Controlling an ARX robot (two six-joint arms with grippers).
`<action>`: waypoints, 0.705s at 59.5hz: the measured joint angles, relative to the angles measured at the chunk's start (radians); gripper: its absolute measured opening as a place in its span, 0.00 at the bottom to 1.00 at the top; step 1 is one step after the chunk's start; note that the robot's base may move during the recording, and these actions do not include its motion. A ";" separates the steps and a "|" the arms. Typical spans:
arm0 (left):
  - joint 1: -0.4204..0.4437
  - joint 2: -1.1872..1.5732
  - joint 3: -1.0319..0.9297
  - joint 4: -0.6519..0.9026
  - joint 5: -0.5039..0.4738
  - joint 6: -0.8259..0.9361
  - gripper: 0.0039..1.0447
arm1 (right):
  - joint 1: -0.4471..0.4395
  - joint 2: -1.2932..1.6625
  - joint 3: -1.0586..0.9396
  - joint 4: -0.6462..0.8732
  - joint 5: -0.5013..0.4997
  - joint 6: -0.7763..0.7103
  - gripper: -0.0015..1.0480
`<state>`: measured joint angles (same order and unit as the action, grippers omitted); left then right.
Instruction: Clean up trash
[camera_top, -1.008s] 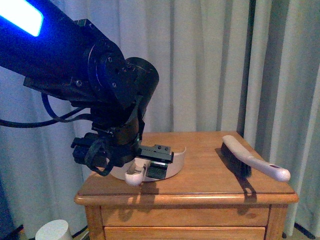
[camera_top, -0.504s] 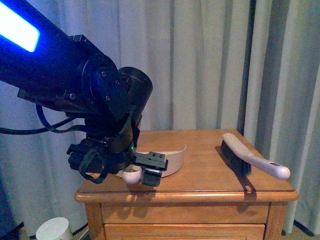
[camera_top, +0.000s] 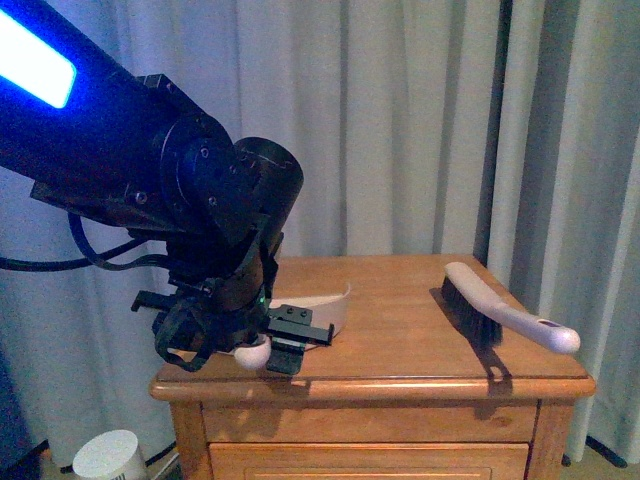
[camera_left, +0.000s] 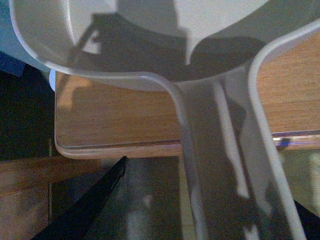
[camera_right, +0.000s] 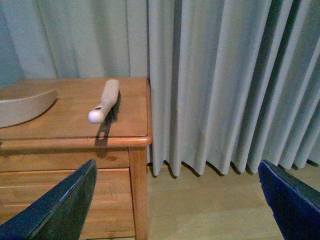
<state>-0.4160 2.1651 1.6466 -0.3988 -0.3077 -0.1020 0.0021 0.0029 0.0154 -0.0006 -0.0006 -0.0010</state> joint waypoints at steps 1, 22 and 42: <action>0.000 -0.001 -0.003 0.004 0.000 0.000 0.60 | 0.000 0.000 0.000 0.000 0.000 0.000 0.93; -0.004 -0.114 -0.132 0.188 -0.021 0.100 0.60 | 0.000 0.000 0.000 0.000 0.000 0.000 0.93; -0.026 -0.512 -0.434 0.686 0.039 0.312 0.60 | 0.000 0.000 0.000 0.000 0.000 0.000 0.93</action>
<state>-0.4419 1.6531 1.2129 0.2874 -0.2691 0.2100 0.0021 0.0029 0.0151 -0.0006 -0.0006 -0.0010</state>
